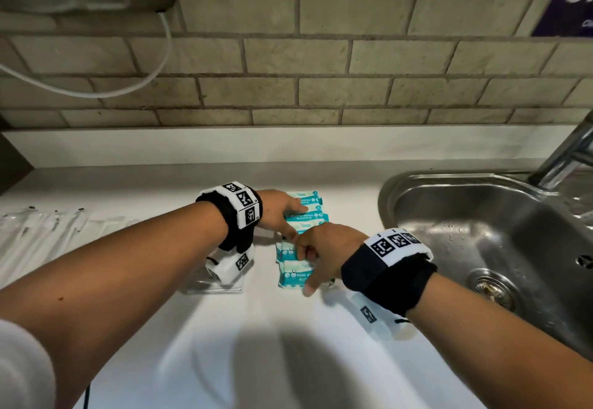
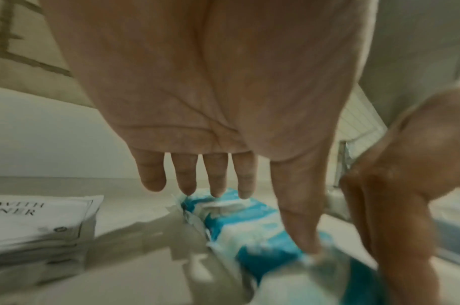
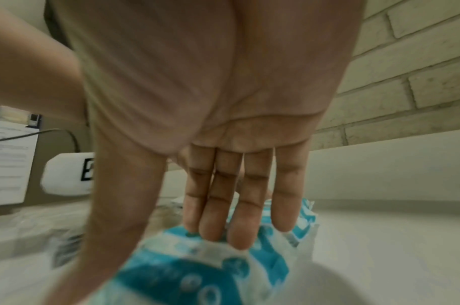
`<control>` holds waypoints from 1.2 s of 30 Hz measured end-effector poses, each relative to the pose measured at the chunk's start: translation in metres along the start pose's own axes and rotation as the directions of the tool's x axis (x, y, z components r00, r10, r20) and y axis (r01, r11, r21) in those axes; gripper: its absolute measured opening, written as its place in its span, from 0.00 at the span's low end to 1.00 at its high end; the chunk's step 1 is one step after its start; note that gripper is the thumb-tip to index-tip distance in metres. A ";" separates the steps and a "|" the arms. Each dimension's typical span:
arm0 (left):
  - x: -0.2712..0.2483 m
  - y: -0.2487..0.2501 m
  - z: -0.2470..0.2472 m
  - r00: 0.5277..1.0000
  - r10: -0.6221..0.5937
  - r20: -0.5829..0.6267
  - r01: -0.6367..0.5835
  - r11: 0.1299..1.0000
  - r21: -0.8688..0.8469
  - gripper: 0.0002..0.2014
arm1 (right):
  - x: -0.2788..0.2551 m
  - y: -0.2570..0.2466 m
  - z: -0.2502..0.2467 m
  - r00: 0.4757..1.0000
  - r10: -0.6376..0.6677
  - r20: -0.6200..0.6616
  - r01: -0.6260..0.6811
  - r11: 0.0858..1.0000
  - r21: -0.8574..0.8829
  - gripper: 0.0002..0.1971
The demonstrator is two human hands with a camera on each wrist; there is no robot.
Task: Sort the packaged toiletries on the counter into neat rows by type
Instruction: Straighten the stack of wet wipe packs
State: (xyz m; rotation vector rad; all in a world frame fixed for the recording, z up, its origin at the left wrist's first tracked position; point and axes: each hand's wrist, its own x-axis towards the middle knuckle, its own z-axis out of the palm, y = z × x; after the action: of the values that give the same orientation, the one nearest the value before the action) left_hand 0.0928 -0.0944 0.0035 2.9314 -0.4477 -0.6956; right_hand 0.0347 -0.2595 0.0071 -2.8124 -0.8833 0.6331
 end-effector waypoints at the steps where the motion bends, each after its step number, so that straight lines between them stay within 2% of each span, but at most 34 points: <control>1: 0.000 -0.004 -0.004 0.998 -0.035 -0.043 0.033 0.998 -0.063 0.33 | -0.001 0.002 -0.005 1.000 0.010 -0.028 -0.009 0.999 0.044 0.24; 3: 0.003 -0.012 -0.015 0.973 -0.152 -0.173 0.114 0.971 -0.211 0.24 | 0.005 0.008 -0.017 0.988 0.047 -0.147 -0.021 0.985 0.173 0.20; 5: 0.008 -0.020 -0.023 0.921 -0.296 -0.253 0.187 0.906 -0.379 0.16 | 0.020 0.018 -0.031 0.954 0.125 -0.273 -0.057 0.968 0.245 0.16; 7: 0.014 -0.024 -0.022 0.893 -0.393 -0.218 0.245 0.832 -0.498 0.11 | 0.036 0.027 -0.043 0.926 0.223 -0.306 -0.145 0.955 0.257 0.15; 9: 0.017 -0.025 -0.015 0.889 -0.433 -0.146 0.287 0.777 -0.561 0.06 | 0.051 0.035 -0.046 0.916 0.327 -0.232 -0.268 0.930 0.252 0.19; 12: 0.024 -0.022 -0.004 0.895 -0.442 -0.058 0.343 0.765 -0.546 0.07 | 0.069 0.041 -0.040 0.915 0.399 -0.067 -0.355 0.872 0.336 0.21; 15: 0.027 -0.015 0.001 0.891 -0.453 -0.031 0.349 0.726 -0.592 0.07 | 0.080 0.038 -0.031 0.914 0.406 -0.016 -0.371 0.849 0.375 0.18; 22: 0.027 -0.013 0.002 0.899 -0.437 -0.037 0.342 0.751 -0.565 0.10 | 0.080 0.033 -0.030 0.910 0.411 -0.051 -0.385 0.886 0.258 0.17; 28: 0.023 -0.010 0.001 0.900 -0.433 -0.049 0.331 0.752 -0.570 0.08 | 0.078 0.028 -0.032 0.908 0.410 -0.089 -0.385 0.898 0.212 0.16; 34: 0.012 -0.006 -0.001 0.888 -0.460 -0.024 0.327 0.666 -0.670 0.08 | 0.070 0.023 -0.033 0.899 0.433 -0.063 -0.411 0.885 0.221 0.18; 36: 0.003 -0.006 -0.002 0.882 -0.471 -0.013 0.338 0.651 -0.679 0.11 | 0.064 0.022 -0.032 0.900 0.431 -0.064 -0.406 0.882 0.239 0.20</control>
State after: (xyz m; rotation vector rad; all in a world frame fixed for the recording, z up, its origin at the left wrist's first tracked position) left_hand 0.0979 -0.0899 0.0028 2.3535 0.4342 -0.4616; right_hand 0.1068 -0.2410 0.0083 -2.8091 -0.1595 0.5650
